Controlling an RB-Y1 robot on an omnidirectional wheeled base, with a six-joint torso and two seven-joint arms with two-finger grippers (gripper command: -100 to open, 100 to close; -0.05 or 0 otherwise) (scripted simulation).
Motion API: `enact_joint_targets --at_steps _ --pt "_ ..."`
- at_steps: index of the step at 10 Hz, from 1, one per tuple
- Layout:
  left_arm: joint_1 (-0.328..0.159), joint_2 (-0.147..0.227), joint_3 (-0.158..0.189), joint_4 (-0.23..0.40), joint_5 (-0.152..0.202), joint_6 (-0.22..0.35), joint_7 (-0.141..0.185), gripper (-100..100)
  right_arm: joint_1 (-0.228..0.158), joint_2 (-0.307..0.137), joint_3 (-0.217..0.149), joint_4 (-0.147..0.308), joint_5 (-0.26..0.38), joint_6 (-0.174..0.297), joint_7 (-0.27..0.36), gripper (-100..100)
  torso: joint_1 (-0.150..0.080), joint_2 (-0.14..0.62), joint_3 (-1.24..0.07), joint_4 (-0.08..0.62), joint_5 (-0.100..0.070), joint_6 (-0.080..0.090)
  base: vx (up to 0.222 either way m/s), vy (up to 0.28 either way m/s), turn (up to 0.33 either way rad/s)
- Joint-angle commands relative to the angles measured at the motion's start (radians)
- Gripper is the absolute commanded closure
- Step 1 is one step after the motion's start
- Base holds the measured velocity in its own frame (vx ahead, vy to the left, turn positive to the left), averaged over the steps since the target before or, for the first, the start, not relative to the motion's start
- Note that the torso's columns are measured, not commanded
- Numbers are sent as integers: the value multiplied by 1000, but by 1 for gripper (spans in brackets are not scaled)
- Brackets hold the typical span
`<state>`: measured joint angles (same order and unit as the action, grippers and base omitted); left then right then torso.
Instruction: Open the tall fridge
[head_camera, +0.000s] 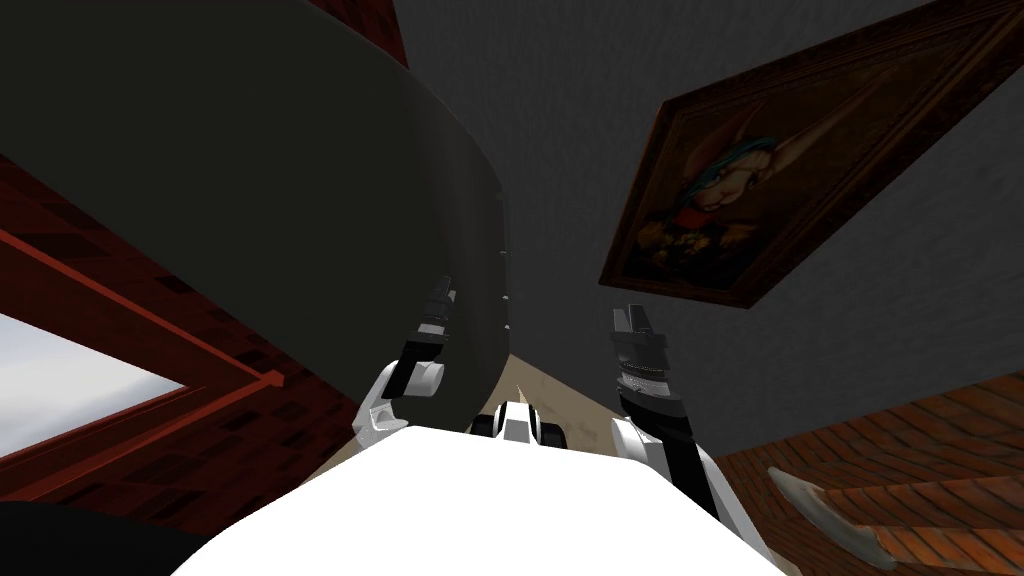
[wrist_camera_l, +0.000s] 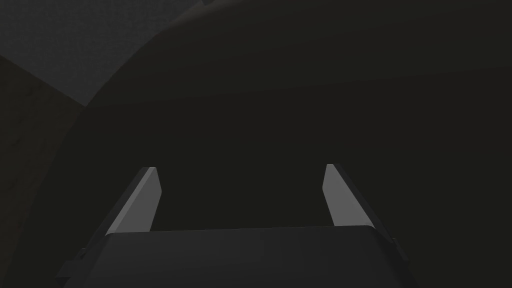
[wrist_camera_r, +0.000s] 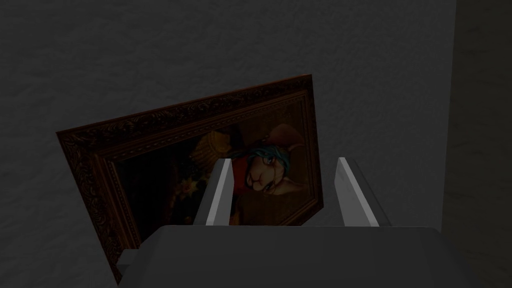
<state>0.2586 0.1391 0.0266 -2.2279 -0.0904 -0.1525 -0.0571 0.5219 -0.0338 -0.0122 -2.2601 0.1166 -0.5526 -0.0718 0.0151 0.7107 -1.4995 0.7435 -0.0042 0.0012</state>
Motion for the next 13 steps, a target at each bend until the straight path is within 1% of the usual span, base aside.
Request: enact_joint_targets --at_steps 1,7,8,9,10,11,12,13 --pt "-50 7 27 -9 2 -4 -5 -100 0 0 0 0 0 0 0 0 0 -1 -1 2 -1 0 3 -5 3" --pt "-50 7 27 -9 2 -4 -5 -100 0 0 0 0 0 0 0 0 0 -1 -1 1 -1 1 1 0 -1" --pt "-71 5 13 11 4 55 -12 -100 0 0 0 0 0 0 0 0 0 0 0 0 0 1 -37 -11 11" --pt "-71 5 13 11 4 55 -12 -100 0 0 0 0 0 0 0 0 -3 1 2 -4 2 2 -31 -13 9" --pt "-98 7 18 16 6 83 -19 -100 0 0 0 0 0 0 0 0 -5 1 3 -7 3 2 -8 -18 4" --pt "-98 7 18 16 6 83 -19 -100 0 0 0 0 0 0 0 0 -7 -1 1 -7 2 4 11 -7 -4" --pt "-122 9 24 22 9 117 -28 -100 0 0 0 0 0 0 0 0 -6 -3 0 -8 2 4 15 4 10" --pt "-130 9 24 22 9 117 -28 -100 0 0 0 0 0 0 0 0 -5 -7 -3 -7 1 5 -7 -10 -5"
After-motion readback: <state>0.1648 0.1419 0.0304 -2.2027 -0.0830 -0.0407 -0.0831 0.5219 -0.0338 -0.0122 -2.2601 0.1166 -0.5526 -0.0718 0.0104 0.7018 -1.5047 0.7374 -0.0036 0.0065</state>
